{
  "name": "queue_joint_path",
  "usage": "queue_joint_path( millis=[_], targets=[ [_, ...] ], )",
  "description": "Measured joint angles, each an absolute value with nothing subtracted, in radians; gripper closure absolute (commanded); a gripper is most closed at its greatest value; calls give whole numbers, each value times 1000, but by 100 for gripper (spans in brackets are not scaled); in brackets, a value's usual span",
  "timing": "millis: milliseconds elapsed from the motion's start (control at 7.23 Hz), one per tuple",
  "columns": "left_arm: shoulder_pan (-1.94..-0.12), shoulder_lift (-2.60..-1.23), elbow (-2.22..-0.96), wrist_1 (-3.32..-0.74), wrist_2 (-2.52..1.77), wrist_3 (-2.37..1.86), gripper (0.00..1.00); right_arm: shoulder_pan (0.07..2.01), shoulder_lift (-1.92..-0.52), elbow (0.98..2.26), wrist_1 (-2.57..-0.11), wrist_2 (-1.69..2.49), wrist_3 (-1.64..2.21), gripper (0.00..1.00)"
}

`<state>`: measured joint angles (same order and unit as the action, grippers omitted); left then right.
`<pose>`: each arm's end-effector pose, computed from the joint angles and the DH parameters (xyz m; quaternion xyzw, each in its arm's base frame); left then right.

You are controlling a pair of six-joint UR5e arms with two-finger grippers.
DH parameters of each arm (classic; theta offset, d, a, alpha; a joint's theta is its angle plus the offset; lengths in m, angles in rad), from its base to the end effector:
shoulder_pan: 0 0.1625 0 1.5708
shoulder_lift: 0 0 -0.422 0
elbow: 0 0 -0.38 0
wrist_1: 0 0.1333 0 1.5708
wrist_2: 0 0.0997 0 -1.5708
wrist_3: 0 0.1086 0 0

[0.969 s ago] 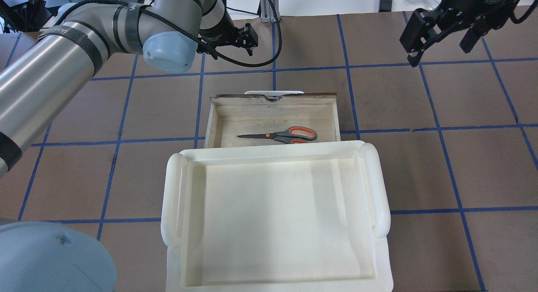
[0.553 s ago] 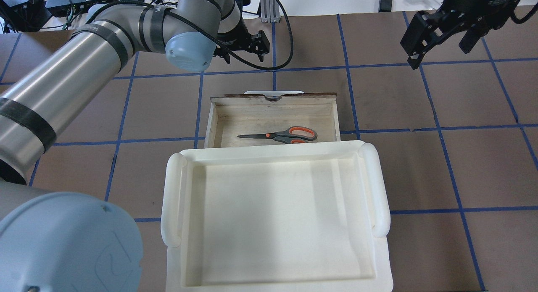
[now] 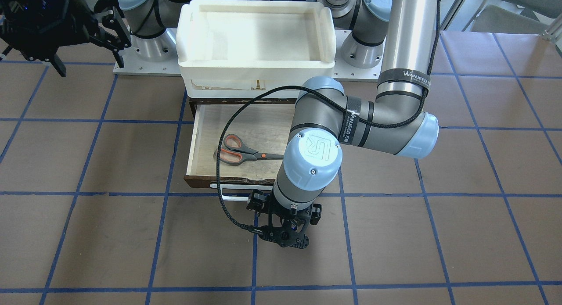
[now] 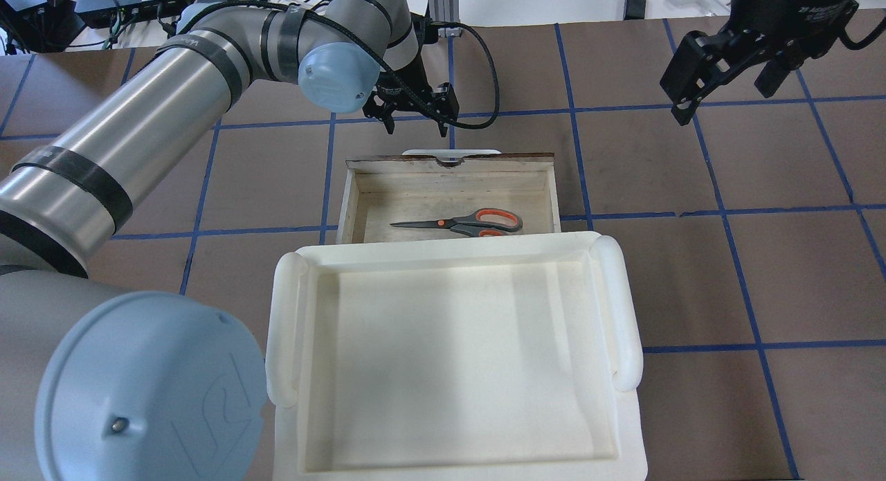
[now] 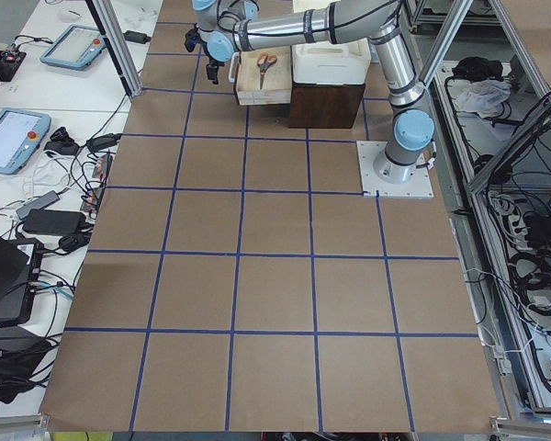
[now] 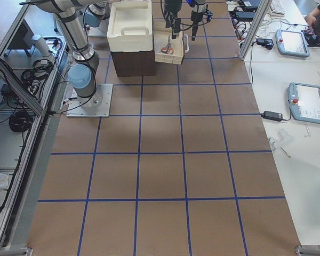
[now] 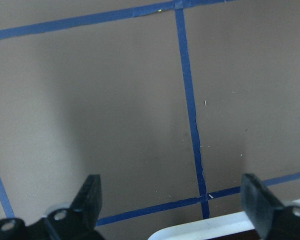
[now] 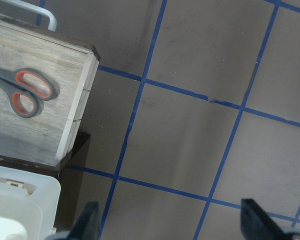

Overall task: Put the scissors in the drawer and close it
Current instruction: 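Position the left gripper above the drawer front near the handle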

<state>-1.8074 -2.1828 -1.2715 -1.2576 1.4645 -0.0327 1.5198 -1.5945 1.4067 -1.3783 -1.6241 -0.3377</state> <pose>-0.3058 -0.6502 0.2831 -0.1016 -0.9934 -0.0069 0.0527 0.1038 -0.4684 0.5464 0.1429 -0.9894 -0.0075 0.0257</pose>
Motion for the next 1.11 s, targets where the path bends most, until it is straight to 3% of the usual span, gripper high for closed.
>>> queue_joint_path(
  millis=[1107],
  targets=[
    [-1876,-2290,-1202,-1256,1478,-297,1,1518,-1593,1413,-1426,-1589,-336,0]
  ],
)
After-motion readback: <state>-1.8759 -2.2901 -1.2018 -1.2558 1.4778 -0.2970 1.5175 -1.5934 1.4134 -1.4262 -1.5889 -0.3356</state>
